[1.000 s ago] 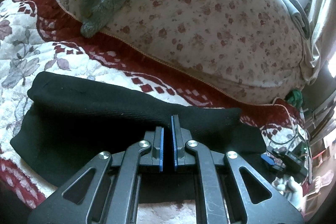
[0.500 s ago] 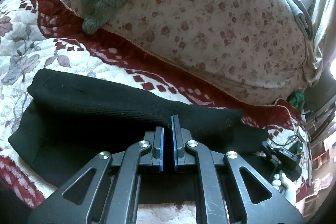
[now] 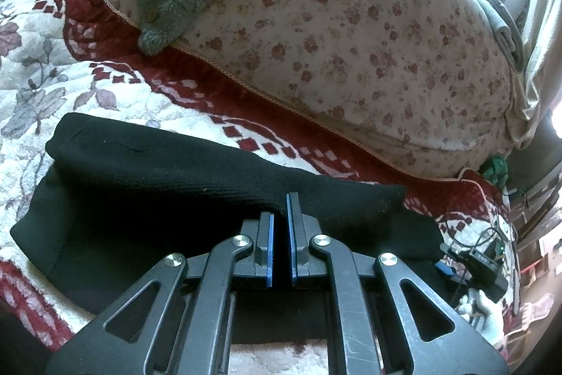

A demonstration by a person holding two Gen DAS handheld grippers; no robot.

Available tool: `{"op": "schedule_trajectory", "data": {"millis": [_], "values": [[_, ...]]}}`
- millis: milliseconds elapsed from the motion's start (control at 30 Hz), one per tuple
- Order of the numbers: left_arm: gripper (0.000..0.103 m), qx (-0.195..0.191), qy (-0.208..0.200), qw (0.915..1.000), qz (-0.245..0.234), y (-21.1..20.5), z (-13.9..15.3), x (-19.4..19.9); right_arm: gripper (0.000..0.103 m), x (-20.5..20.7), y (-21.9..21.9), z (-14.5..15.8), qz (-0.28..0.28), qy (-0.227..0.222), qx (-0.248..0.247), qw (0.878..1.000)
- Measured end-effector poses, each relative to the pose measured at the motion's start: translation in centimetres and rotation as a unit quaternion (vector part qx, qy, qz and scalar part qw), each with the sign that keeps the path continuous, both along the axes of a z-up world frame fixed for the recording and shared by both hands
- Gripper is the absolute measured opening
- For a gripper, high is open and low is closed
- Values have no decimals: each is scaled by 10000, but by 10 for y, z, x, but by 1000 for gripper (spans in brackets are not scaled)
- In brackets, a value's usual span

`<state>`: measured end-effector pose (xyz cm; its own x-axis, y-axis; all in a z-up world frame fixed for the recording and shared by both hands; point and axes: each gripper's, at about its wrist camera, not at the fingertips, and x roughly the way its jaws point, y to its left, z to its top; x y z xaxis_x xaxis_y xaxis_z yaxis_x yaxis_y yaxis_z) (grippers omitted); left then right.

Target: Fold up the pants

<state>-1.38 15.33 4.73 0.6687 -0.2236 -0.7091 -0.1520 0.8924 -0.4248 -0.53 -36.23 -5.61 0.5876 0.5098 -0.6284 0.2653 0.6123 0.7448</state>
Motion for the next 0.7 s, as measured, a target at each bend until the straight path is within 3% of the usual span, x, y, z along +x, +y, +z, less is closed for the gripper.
{"op": "schedule_trajectory", "data": {"millis": [67,100,133,233,333,467,600,700], "values": [[5,13,27,10000,12,0,-1,2,41,8,3,0,-20,-204,72,9998],[5,33,37,10000,8,-1,-1,2,34,11,5,-1,44,-279,127,9995],[5,62,38,10000,4,-2,0,1,17,15,9,-3,144,-440,259,9986],[5,47,16,10000,-28,0,2,3,6,13,7,0,19,-703,490,9963],[5,46,-49,10000,-61,1,7,1,5,-1,-1,20,-65,-1205,575,9910],[5,-29,-126,9998,-178,-3,12,-7,5,-32,-11,57,115,-1622,299,9862],[5,-46,-204,9990,-402,-14,14,-23,5,-65,-26,71,64,-1767,209,9840],[5,92,-138,9981,-599,-30,3,-37,5,-90,-37,62,-36,-1533,-40,9882]]}}
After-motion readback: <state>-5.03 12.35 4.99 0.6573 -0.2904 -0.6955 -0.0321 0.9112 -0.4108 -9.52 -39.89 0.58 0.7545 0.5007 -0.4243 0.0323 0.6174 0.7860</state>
